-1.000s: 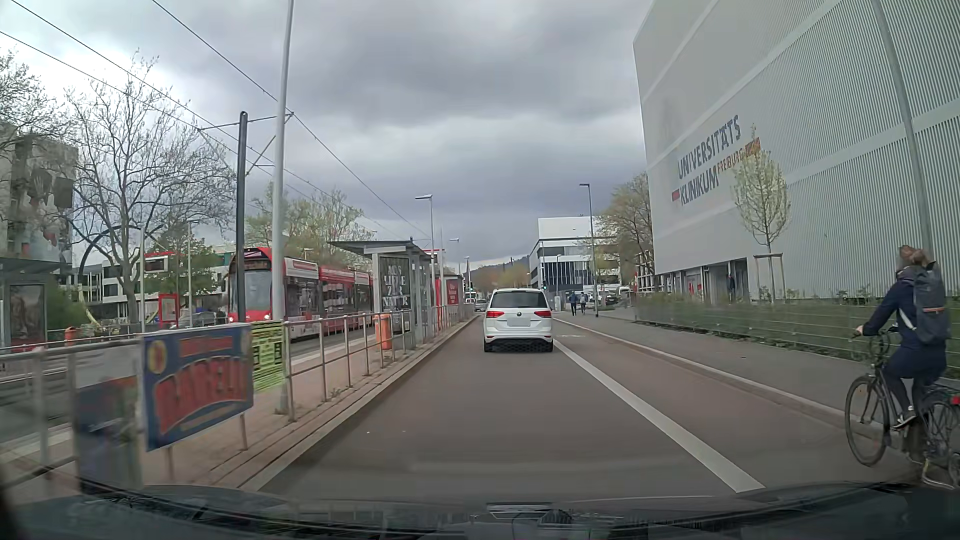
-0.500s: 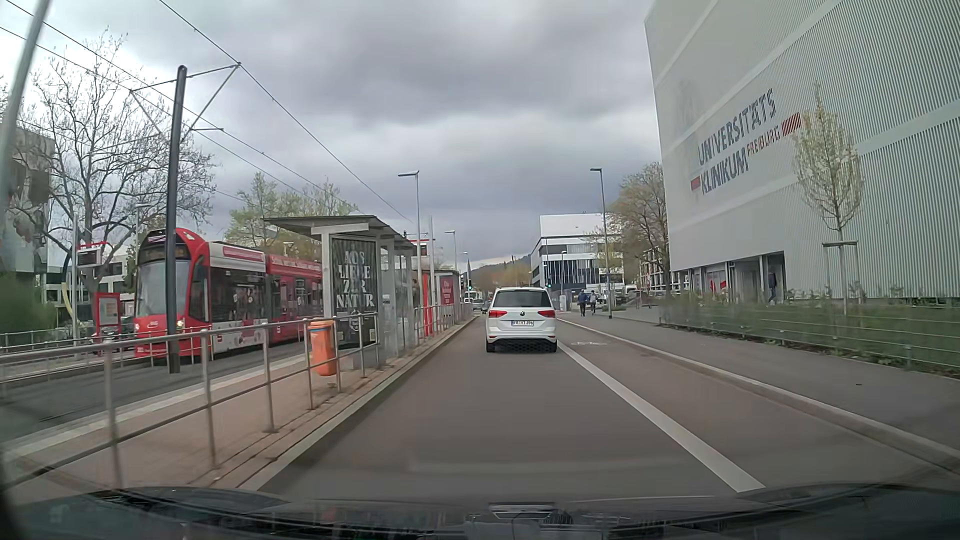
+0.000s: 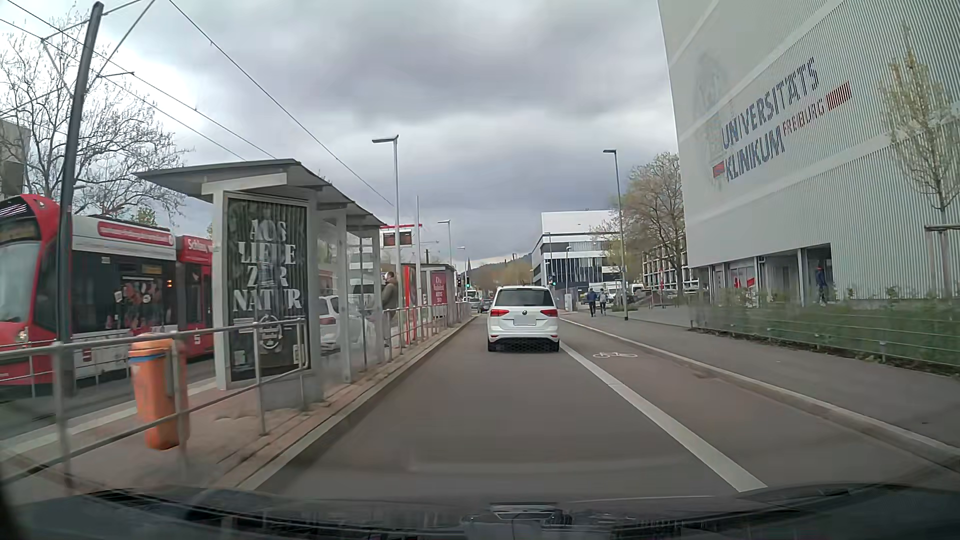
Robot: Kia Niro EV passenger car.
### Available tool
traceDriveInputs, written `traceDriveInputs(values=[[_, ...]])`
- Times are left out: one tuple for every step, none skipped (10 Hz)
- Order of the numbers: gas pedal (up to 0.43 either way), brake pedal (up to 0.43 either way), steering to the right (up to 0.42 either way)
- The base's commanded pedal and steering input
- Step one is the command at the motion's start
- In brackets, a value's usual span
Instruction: Follow the waypoints while adhering to traffic rules and regulations
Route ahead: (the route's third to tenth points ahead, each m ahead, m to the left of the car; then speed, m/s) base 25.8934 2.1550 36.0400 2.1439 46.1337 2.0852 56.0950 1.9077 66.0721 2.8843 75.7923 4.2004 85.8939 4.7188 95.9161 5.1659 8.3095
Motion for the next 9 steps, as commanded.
traceDriveInputs(values=[[0.008,0.000,-0.001],[0.008,0.000,-0.001],[0.008,0.000,-0.001],[0.008,0.000,-0.001],[0.008,0.000,-0.001],[0.008,0.000,-0.001],[0.008,0.000,-0.001],[0.008,0.000,-0.001],[0.008,0.000,-0.001]])
